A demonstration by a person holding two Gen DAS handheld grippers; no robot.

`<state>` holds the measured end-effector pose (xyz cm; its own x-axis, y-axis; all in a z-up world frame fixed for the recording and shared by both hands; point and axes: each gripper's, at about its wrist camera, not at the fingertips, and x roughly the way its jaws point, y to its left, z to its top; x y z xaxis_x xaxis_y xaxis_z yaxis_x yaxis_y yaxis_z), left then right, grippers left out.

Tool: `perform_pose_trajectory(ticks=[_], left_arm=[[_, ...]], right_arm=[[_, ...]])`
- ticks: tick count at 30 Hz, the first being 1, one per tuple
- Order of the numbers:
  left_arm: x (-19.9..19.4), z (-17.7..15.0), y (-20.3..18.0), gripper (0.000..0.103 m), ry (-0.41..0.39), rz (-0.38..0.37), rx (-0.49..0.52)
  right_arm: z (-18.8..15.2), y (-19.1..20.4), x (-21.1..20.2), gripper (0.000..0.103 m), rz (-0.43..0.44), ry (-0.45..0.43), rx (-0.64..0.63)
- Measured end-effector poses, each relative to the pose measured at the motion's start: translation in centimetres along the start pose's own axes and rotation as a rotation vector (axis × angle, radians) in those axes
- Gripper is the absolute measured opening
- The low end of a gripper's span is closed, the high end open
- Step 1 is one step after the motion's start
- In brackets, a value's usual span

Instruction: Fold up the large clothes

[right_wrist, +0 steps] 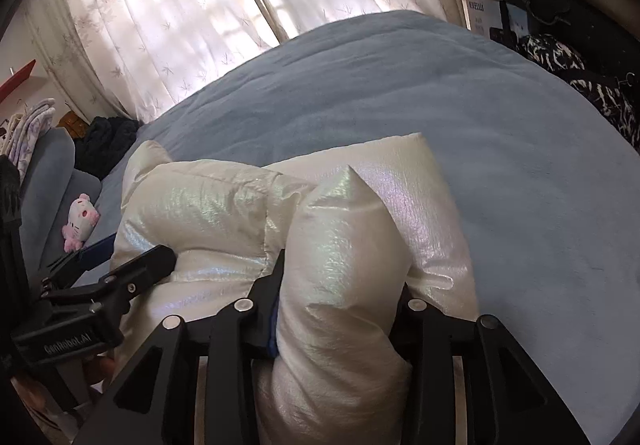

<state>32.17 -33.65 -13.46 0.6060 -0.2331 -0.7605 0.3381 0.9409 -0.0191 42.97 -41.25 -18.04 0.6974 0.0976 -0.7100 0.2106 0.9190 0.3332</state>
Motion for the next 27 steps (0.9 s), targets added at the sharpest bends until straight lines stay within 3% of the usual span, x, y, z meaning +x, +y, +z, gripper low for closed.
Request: perform_pose_trajectory(ticks=[4, 27], left_arm=[[1.3, -0.6, 1.0, 0.103, 0.001, -0.009, -0.046], [5.2, -4.9, 3.6, 0.103, -0.057, -0.047, -0.099]], right_arm=[[-0.6, -0.2, 2.2, 0.037, 0.031, -0.016, 0.022], [-4.6, -3.2, 6.1, 0.040, 0.135, -0.061, 0.099]])
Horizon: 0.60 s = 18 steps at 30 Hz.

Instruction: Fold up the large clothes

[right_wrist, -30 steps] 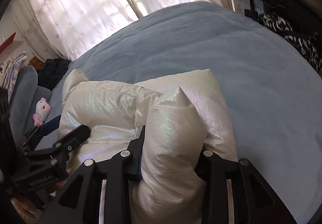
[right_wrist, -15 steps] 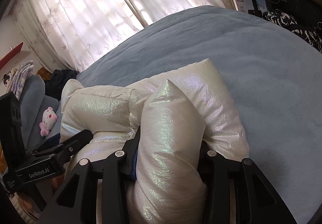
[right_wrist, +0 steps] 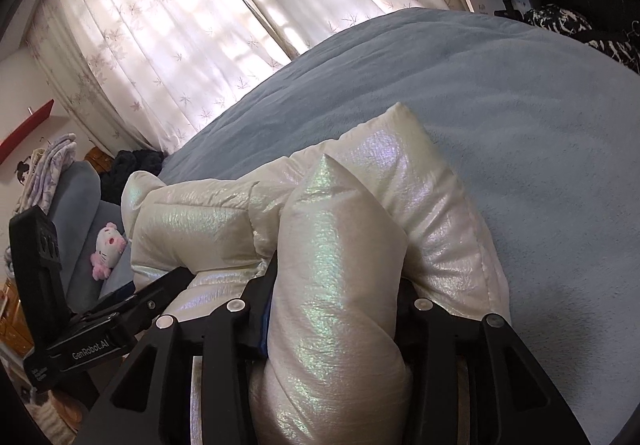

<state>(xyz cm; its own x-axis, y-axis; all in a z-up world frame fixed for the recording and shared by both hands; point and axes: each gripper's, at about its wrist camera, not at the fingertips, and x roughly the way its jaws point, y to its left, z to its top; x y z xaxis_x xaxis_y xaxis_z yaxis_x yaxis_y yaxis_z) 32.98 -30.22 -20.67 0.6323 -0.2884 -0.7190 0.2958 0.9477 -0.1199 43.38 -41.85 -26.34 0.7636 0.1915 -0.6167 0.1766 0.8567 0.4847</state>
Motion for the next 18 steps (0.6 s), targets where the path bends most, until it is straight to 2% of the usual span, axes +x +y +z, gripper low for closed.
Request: perform_pose_trajectory(ticks=[11, 15, 18], left_arm=[[0.3, -0.9, 0.9, 0.103, -0.015, -0.022, -0.016], [0.0, -0.9, 0.9, 0.103, -0.012, 0.002, 0.003], [-0.6, -0.8, 0.0, 0.103, -0.001, 0.040, 0.035]], right_arm=[[0.0, -1.5, 1.4, 0.040, 0.053, 0.007, 0.046], [0.4, -1.1, 2.0, 0.040, 0.012, 0.042, 0.029], [1.7, -0.6, 1.9, 0.040, -0.026, 0.114, 0.003]])
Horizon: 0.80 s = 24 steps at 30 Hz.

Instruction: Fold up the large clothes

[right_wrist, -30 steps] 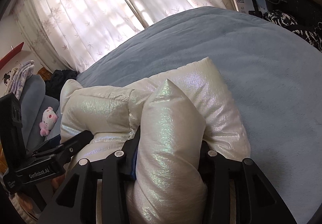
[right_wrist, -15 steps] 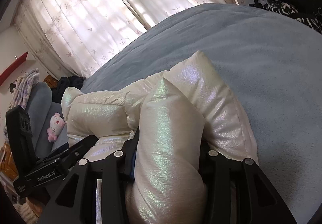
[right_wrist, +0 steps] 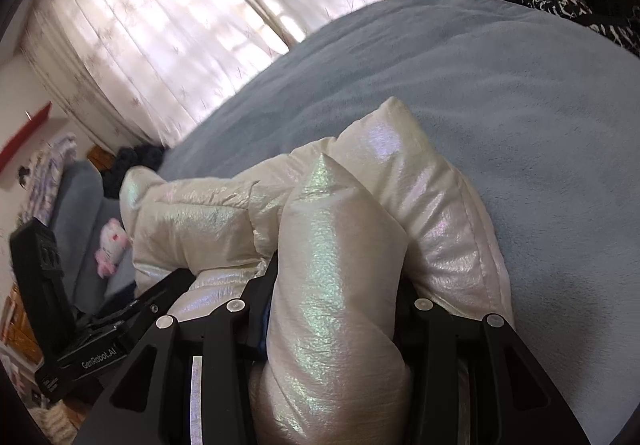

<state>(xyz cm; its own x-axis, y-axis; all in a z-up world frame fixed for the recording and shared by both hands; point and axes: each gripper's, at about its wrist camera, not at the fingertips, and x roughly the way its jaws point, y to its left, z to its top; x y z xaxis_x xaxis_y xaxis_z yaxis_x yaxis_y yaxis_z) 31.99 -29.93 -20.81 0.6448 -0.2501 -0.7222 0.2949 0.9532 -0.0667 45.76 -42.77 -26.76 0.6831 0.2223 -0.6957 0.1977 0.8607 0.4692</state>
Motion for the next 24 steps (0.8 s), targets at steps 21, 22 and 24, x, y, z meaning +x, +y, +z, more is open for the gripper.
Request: perform_pose_trajectory(ticks=[21, 22, 24], left_arm=[[-11.0, -4.2, -2.1, 0.103, 0.131, 0.062, -0.030], [-10.7, -4.8, -2.1, 0.103, 0.138, 0.059, -0.044], [-10.3, -5.4, -1.9, 0.103, 0.151, 0.041, -0.068]], right_arm=[[-1.8, 5.9, -2.2, 0.036, -0.087, 0.047, -0.182], [-2.2, 5.4, -1.6, 0.029, -0.109, 0.051, -0.185], [-2.8, 4.3, -0.7, 0.029, -0.122, 0.050, -0.181]])
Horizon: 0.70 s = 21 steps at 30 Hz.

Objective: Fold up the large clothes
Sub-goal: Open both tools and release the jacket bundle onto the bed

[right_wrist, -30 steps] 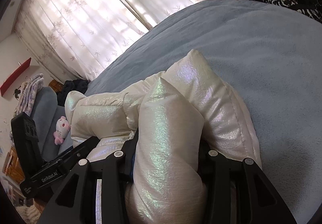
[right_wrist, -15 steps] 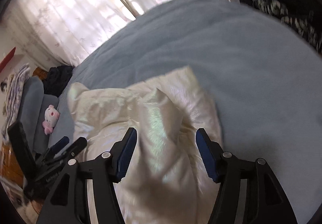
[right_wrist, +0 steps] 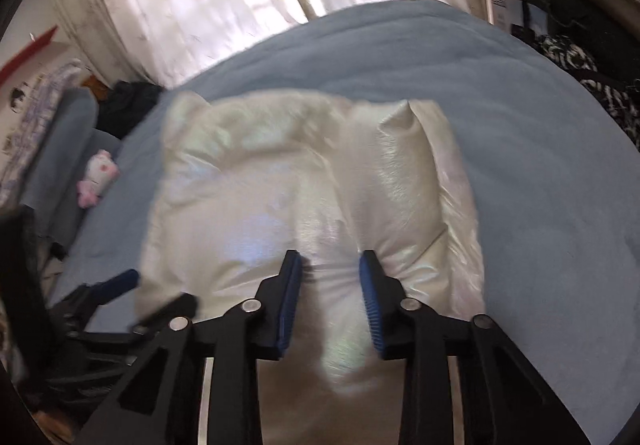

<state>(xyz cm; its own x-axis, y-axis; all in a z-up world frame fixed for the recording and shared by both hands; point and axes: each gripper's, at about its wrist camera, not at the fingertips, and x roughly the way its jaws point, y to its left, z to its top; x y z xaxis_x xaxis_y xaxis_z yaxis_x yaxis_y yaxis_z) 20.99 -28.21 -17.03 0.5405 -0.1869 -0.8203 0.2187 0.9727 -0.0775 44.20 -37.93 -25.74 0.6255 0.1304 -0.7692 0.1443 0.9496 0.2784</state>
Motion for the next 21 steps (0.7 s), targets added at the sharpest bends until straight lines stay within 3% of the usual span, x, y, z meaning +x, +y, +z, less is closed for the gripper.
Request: perform_pose_trajectory(ticks=[8, 14, 18, 21], left_arm=[[-0.1, -0.8, 0.0, 0.103, -0.043, -0.006, 0.039], [0.4, 0.4, 2.4, 0.103, 0.062, -0.056, -0.034], [-0.5, 1.1, 4.1, 0.103, 0.123, -0.125, -0.075], [-2.1, 1.8, 5.6, 0.103, 0.148, -0.212, -0.111]], right_arm=[[-0.9, -1.2, -0.1, 0.028, -0.008, 0.011, 0.013], [-0.2, -1.6, -3.2, 0.037, 0.013, 0.049, 0.022], [0.9, -1.7, -6.6, 0.088, 0.004, 0.035, -0.004], [1.7, -1.7, -9.0, 0.093, 0.030, 0.030, -0.008]])
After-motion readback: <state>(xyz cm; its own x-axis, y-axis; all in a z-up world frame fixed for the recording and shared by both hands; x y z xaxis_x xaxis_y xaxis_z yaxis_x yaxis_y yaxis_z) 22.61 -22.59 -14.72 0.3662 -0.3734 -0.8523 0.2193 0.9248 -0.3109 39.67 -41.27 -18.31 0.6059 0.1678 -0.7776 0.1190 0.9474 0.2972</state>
